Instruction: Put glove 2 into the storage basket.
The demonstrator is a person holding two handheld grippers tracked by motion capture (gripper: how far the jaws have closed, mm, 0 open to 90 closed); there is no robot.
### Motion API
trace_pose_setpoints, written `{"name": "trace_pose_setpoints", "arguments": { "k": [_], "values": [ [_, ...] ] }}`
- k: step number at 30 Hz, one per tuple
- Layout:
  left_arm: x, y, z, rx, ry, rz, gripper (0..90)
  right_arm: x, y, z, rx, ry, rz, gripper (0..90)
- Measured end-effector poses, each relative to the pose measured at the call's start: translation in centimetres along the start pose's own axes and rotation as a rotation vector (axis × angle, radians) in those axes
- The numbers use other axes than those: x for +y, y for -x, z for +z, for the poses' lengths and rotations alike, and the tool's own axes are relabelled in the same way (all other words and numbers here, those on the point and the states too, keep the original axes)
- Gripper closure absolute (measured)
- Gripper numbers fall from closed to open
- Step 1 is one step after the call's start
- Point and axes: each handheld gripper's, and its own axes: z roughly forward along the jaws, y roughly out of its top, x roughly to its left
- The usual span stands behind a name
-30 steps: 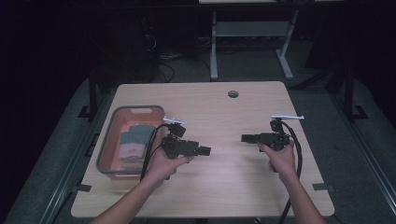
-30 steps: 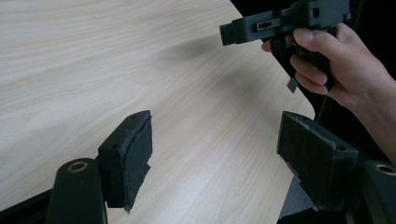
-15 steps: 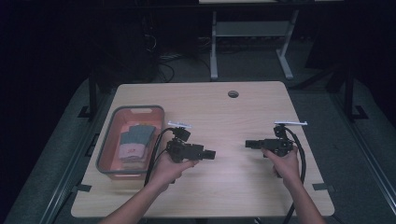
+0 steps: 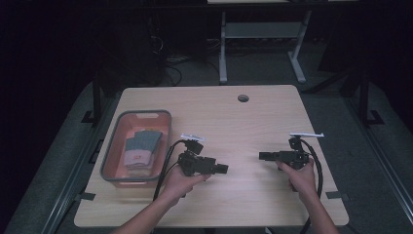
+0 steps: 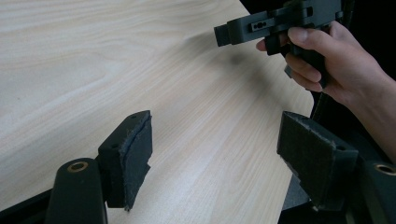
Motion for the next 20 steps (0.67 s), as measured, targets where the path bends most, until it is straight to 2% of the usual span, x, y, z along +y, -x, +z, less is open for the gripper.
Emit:
{"name": "trace_pose_setpoints", "arguments": {
  "k": [20],
  "values": [
    [-1.2,0.1,1.1,0.000,-0.025,0.022,26.7,-1.2,0.2,-0.1,0.006,-0.009,-0.023,47.1]
  ]
}}
